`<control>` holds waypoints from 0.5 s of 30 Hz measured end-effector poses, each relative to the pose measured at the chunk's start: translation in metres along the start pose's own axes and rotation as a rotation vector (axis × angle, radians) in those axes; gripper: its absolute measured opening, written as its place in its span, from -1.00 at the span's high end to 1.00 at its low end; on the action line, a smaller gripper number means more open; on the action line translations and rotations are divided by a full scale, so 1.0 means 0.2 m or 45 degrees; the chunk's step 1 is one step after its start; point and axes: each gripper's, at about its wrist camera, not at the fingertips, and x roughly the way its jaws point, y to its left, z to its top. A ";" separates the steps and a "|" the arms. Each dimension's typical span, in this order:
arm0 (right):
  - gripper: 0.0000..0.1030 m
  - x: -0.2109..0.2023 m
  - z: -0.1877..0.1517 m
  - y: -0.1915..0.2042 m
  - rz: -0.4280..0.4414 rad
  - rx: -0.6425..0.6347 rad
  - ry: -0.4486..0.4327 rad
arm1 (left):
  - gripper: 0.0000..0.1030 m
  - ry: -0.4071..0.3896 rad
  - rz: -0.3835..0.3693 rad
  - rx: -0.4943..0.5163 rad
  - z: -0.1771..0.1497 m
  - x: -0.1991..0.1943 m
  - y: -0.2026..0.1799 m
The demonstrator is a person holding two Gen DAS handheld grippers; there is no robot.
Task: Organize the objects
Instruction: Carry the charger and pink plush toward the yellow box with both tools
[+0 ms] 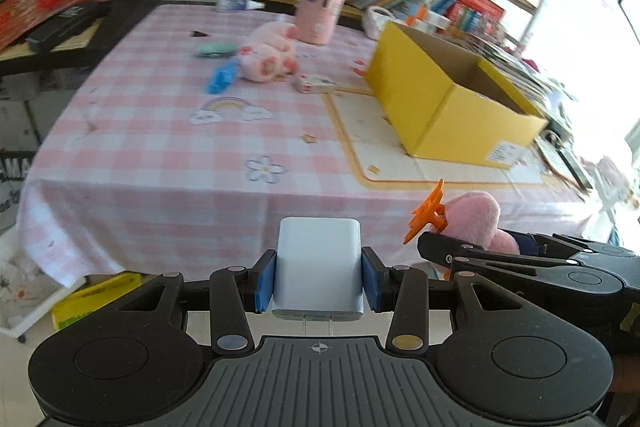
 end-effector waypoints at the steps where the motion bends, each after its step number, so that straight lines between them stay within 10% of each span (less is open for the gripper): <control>1: -0.23 -0.01 -0.01 -0.02 -0.013 0.013 0.001 | 0.19 0.007 -0.016 0.015 0.00 0.01 -0.02; 15: -0.23 -0.07 -0.08 -0.27 -0.159 0.162 0.007 | 0.19 0.071 -0.149 0.149 0.03 0.15 -0.25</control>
